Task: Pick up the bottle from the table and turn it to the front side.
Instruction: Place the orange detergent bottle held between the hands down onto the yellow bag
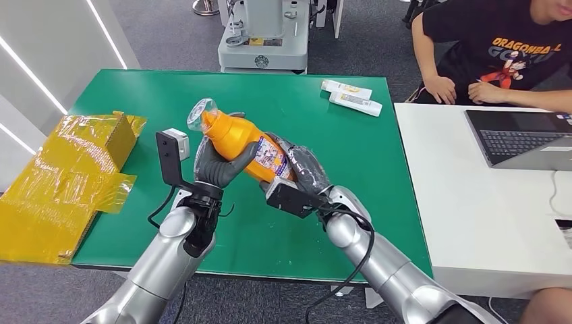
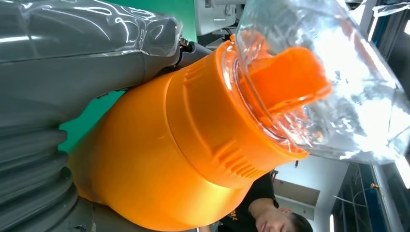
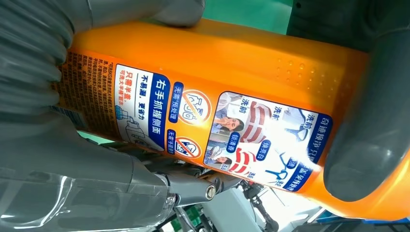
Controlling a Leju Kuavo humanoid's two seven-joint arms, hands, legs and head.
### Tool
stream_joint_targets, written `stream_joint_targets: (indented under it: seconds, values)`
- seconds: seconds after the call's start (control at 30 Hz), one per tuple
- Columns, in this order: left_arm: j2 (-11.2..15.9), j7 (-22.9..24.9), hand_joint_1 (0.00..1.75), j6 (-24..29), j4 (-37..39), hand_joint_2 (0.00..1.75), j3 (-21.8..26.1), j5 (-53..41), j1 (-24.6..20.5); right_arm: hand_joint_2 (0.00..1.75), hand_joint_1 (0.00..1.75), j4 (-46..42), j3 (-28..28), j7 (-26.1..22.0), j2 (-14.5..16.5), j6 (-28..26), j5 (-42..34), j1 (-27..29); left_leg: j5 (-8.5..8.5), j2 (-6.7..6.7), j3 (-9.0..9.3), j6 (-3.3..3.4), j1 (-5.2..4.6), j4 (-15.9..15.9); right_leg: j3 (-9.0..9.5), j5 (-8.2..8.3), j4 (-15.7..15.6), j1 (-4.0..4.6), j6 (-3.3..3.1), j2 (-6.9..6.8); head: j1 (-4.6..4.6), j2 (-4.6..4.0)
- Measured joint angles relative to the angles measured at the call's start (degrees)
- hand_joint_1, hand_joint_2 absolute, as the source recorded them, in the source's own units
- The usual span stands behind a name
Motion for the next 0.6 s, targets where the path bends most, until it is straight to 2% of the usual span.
stream_joint_targets:
  seconds: [0.03, 0.07, 0.17, 0.2, 0.27, 0.6]
  values:
    - [0.0, 0.0, 1.75, 0.0, 0.0, 1.75, 0.0, 0.0, 0.0, 1.75, 1.75, 0.0, 0.0, 0.0, 0.0, 0.0, 0.0, 0.0, 0.00, 0.00, 0.00, 0.00, 0.00, 0.0, 0.00, 0.00, 0.0, 0.00, 0.00, 0.00, 0.00, 0.00]
    - [0.0, 0.0, 1.75, 0.0, 0.0, 1.75, 0.0, 0.1, 0.0, 1.75, 1.61, 0.0, 0.0, 0.0, 0.0, -0.1, 0.0, 0.1, 0.00, 0.00, 0.00, 0.00, 0.00, 0.0, 0.00, 0.00, 0.0, 0.00, 0.00, 0.00, 0.00, 0.00]
    - [0.0, 0.0, 1.75, 0.0, 0.0, 1.75, 0.0, 0.3, 0.1, 1.75, 0.35, 0.0, 0.0, 0.0, 0.0, -0.3, 0.0, 0.2, 0.00, 0.00, 0.00, 0.00, 0.00, 0.0, 0.00, 0.00, 0.0, 0.00, 0.00, 0.00, 0.00, 0.00]
    - [0.1, 0.0, 1.75, 0.0, 0.0, 1.75, 0.0, 0.4, 0.2, 1.75, 0.04, 0.0, 0.0, 0.1, 0.0, -0.4, 0.1, 0.3, 0.00, 0.00, 0.00, 0.00, 0.00, 0.0, 0.00, 0.00, 0.0, 0.00, 0.00, 0.00, 0.00, 0.00]
    - [0.1, 0.0, 1.75, 0.0, 0.0, 1.75, 0.0, 0.6, 0.3, 1.75, 0.00, 0.0, 0.0, 0.2, 0.0, -0.6, 0.3, 0.4, 0.00, 0.00, 0.00, 0.00, 0.00, 0.0, 0.00, 0.00, 0.0, 0.00, 0.00, 0.00, 0.01, 0.00]
    - [0.5, -0.1, 1.75, 0.3, 0.0, 1.75, 0.0, 1.1, 0.7, 1.75, 0.00, -0.4, -0.3, 1.3, 0.0, -1.5, 0.2, 0.9, 0.00, 0.00, 0.00, 0.00, 0.00, 0.0, 0.00, 0.00, 0.0, 0.00, 0.00, 0.00, -0.01, 0.00]
